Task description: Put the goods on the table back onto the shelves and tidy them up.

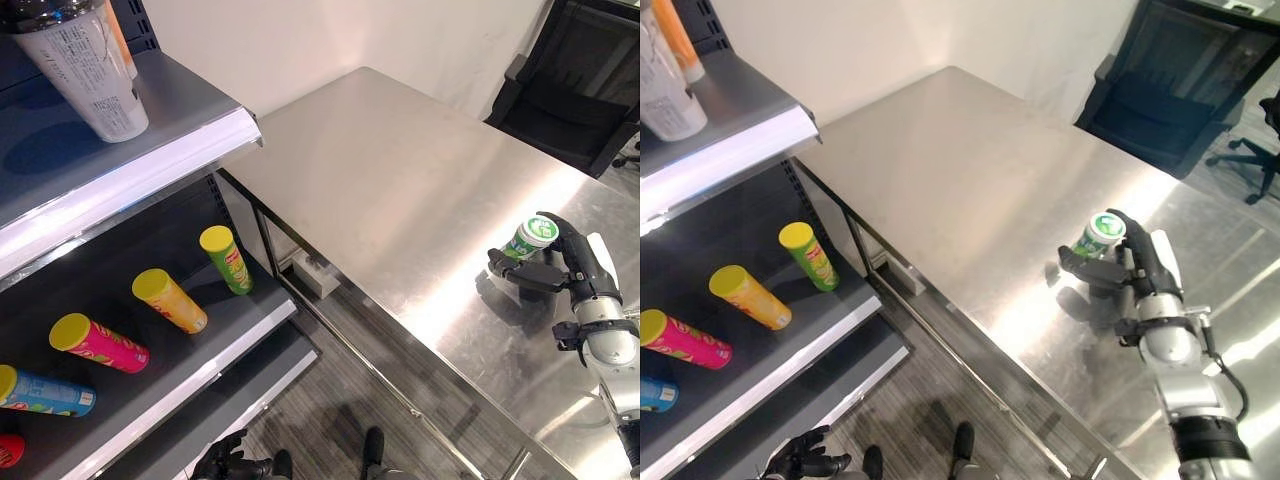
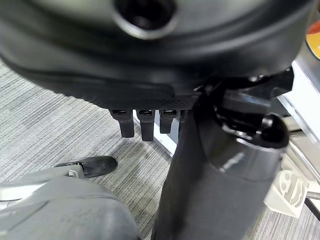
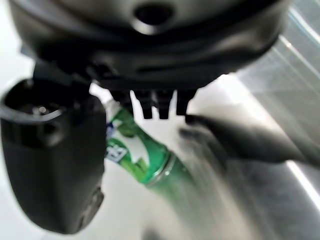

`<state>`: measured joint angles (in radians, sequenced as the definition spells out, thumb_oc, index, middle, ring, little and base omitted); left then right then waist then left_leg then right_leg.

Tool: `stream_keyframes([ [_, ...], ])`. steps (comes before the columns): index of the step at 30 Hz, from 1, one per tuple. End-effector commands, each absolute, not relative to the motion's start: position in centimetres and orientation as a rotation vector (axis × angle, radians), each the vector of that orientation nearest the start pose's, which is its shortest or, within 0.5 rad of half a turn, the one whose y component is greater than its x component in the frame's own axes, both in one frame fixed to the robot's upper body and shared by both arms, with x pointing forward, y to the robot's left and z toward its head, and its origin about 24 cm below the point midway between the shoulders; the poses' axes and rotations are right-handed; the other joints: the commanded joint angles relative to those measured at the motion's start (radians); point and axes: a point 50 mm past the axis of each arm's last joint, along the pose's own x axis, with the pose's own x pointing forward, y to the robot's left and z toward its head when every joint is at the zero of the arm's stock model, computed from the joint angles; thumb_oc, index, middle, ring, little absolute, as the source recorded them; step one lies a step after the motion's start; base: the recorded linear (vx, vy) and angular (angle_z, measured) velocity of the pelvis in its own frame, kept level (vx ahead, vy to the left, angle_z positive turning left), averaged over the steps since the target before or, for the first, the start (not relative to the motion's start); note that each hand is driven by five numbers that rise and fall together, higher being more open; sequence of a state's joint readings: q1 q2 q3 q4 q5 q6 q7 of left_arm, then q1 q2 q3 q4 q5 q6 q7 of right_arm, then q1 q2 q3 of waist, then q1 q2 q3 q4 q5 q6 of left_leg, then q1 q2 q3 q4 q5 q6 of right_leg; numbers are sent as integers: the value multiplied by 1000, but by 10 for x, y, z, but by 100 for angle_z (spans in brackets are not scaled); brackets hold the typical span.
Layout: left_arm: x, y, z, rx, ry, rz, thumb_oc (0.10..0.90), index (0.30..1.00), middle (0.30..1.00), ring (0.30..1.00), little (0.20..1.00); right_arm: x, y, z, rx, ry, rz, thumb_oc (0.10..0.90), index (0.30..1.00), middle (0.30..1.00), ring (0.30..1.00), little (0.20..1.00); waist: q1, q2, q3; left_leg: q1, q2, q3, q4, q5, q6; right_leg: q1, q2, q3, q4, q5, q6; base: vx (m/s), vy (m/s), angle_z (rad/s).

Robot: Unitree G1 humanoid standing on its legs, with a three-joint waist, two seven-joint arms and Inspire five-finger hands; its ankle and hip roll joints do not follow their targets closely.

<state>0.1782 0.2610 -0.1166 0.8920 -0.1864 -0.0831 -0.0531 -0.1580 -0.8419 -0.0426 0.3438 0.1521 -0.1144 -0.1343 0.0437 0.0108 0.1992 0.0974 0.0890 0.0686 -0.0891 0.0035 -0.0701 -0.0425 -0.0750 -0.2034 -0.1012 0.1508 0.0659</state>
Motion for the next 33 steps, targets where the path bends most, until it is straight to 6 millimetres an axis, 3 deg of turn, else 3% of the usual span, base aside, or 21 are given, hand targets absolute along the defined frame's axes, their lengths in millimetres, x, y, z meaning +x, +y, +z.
stream_keyframes([
  [1,105,247,-136,189,945,47,800,900,900,900,900,291,-333,168,-689,-250,-346,400,300,300,300,300,20,-38,-33,-55,42,-42,2,-8,-39,119,-51,-27,14,-184,88,6,2,3],
  [13,105,250,-135,197,949,61,800,900,900,900,900,283,-333,173,-708,-288,-365,400,300,300,300,300,18,-40,-40,-45,44,-42,2,-14,-39,128,-48,-28,14,-190,86,2,1,1],
  [19,107,253,-133,195,937,76,800,900,900,900,900,279,-328,187,-724,-360,-363,400,300,300,300,300,15,-42,-51,-37,50,-40,2,-13,-43,137,-43,-28,14,-195,83,0,0,0],
  [26,112,256,-130,186,917,94,800,900,900,900,900,272,-307,224,-703,-564,-318,400,300,300,300,300,16,-46,-71,-30,62,-45,2,-6,-57,155,-33,-35,14,-207,73,-30,-35,2],
  [29,113,256,-130,181,912,102,800,900,900,900,900,268,-291,245,-665,-690,-265,400,300,300,300,300,20,-48,-82,-24,71,-52,2,-1,-66,168,-23,-41,14,-217,66,-45,-64,7],
  [32,108,254,-133,156,923,120,800,900,900,900,900,263,-262,277,-596,-875,-158,400,300,300,300,300,44,-46,-99,-15,87,-72,2,16,-81,193,0,-56,14,-238,48,-61,-115,18],
  [33,108,254,-133,155,923,121,800,900,900,900,900,264,-262,277,-596,-875,-157,400,300,300,300,300,42,-45,-99,-15,87,-72,2,16,-82,194,0,-57,14,-238,48,-109,-169,13],
])
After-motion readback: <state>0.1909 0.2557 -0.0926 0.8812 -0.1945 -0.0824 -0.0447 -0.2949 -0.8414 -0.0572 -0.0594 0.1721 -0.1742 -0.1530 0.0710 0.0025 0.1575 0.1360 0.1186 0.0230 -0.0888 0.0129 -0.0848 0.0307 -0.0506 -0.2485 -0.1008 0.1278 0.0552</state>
